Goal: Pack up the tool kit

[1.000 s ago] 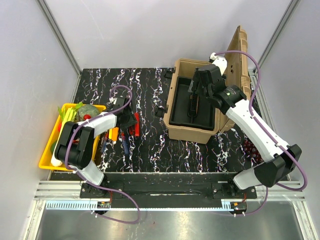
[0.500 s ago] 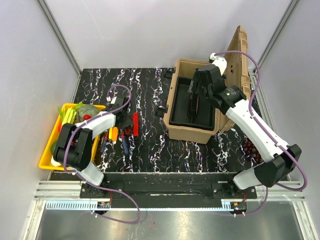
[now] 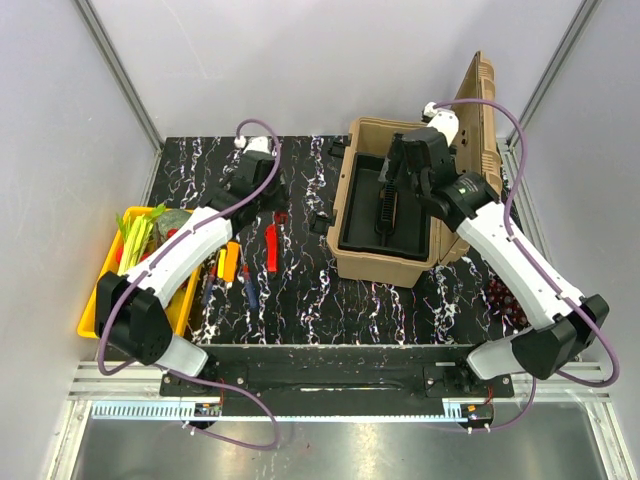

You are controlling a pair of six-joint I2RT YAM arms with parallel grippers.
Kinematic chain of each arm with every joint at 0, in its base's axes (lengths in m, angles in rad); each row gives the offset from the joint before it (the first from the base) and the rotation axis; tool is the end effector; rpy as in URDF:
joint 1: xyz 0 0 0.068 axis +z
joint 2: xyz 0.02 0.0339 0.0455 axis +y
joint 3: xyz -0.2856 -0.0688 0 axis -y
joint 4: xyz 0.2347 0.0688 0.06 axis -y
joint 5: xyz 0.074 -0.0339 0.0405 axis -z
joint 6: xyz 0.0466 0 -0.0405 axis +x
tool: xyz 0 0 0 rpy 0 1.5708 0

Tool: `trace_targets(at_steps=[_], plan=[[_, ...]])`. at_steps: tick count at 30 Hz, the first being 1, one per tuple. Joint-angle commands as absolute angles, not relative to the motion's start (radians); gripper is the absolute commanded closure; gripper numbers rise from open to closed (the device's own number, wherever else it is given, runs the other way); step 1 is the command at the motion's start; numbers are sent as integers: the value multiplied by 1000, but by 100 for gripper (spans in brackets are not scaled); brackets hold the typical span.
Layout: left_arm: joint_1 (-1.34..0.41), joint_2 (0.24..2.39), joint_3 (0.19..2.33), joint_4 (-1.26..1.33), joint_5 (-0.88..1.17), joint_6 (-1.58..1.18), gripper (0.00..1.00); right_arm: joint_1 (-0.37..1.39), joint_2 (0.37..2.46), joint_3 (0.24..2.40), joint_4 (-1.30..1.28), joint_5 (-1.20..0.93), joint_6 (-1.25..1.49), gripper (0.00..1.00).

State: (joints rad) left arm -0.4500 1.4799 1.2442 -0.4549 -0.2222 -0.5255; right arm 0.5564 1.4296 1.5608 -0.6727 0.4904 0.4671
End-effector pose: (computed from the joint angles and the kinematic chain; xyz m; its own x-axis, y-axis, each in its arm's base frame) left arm 0.3002 -0.1336 0.3254 -0.6323 -0.2380 -0.7373 -0.0530 0.9627 -0.2653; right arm 0.2691 0.1415 0.4271 -0.4463 0.1902 -0.8744 0.0871 0.9817 0.1691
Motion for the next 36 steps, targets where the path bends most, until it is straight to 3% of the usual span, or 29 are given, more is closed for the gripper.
trace_targets(at_steps=[1, 18, 36], plan=[[-527, 1460, 1377, -388, -117, -465, 98, 560, 1356, 1569, -611, 557, 443, 16], [-729, 1719, 1614, -267, 129, -506, 93, 558, 1212, 1482, -592, 666, 428, 16], [-808, 1893, 1698, -462, -205, -560, 92, 558, 1160, 1424, -603, 675, 430, 16]])
